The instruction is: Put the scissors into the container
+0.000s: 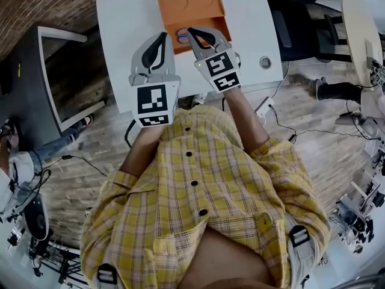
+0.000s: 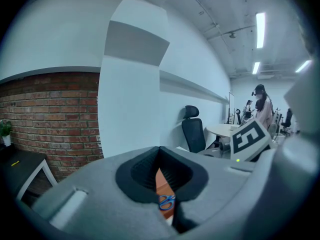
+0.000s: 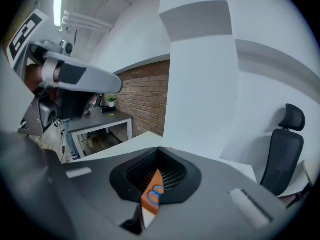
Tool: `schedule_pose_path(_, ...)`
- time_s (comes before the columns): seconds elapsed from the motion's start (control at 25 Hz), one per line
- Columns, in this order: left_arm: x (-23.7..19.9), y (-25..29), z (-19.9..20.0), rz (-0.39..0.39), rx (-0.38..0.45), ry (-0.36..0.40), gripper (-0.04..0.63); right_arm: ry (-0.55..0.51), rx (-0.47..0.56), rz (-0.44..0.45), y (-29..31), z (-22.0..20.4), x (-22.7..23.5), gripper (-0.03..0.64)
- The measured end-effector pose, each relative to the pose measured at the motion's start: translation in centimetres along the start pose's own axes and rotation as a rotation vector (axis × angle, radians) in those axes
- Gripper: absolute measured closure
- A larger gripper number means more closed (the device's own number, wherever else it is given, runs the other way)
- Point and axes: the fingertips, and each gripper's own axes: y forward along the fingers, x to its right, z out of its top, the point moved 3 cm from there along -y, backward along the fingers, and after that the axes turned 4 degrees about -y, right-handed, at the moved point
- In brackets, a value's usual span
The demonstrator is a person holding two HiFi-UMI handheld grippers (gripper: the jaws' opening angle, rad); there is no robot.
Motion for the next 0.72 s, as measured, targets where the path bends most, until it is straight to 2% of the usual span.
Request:
schedule_pose_path(0.32, 0.3, -0.3, 0.3, -0.012, 0.012, 0.002, 0.594, 0.185, 0.098, -0.032, -2.0, 1.7, 1.1, 0.611)
schedule_pose_path(0.72, 0.7, -0.3, 1.1, -0.025, 0.031, 0.007, 0.594, 0.233, 0.191, -0.098, -4.8, 4.0, 1.4, 0.611)
